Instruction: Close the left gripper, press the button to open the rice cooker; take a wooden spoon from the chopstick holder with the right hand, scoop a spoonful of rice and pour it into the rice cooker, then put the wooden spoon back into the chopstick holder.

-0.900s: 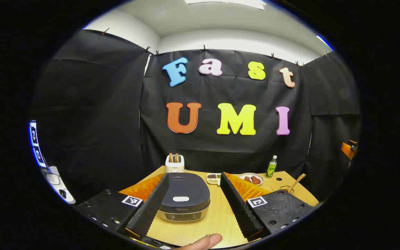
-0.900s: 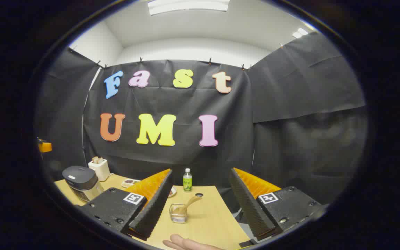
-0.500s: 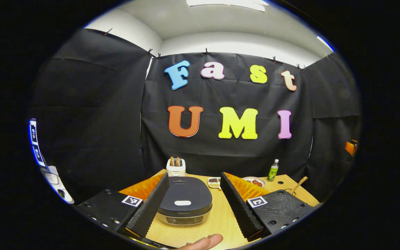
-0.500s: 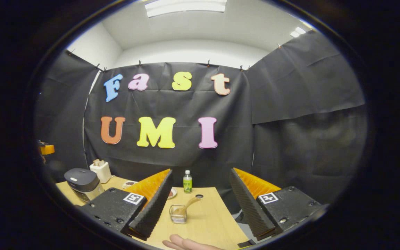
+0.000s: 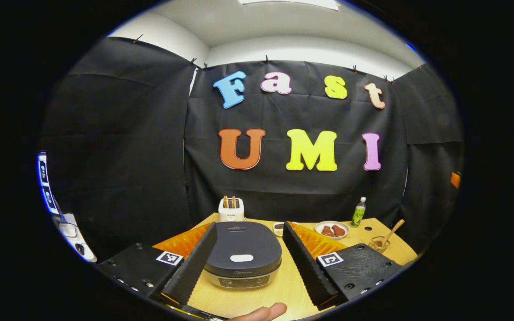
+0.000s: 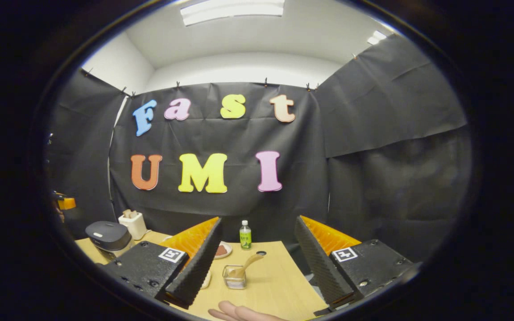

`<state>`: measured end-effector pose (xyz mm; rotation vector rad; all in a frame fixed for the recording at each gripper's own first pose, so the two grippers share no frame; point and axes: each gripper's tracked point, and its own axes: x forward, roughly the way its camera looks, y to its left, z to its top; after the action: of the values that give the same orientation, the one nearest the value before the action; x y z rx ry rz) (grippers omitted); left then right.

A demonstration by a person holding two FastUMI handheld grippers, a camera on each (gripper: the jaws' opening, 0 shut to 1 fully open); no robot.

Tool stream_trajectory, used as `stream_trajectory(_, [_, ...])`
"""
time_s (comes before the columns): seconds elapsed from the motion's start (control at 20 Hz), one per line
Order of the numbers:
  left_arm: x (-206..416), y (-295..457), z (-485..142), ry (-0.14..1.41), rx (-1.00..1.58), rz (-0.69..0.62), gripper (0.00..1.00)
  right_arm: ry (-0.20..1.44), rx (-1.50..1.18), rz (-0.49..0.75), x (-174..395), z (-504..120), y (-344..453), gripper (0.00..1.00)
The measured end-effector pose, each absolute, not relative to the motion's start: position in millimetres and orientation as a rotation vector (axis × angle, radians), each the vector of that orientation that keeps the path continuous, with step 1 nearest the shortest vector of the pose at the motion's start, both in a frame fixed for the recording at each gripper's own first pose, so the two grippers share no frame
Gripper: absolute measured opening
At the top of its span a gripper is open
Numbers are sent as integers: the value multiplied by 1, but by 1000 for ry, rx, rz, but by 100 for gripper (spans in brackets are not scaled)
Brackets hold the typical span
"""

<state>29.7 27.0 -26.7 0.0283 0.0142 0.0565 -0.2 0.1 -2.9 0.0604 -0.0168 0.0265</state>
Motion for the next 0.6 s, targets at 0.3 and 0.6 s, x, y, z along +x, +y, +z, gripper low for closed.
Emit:
stream_trajectory(0.3, [34, 20, -38, 75, -4, 22, 65, -6, 60, 24, 6, -16, -2, 100])
stream_trajectory(0.6, [62, 29, -81, 178, -18, 72, 5, 44, 57, 26, 17, -40, -10, 100])
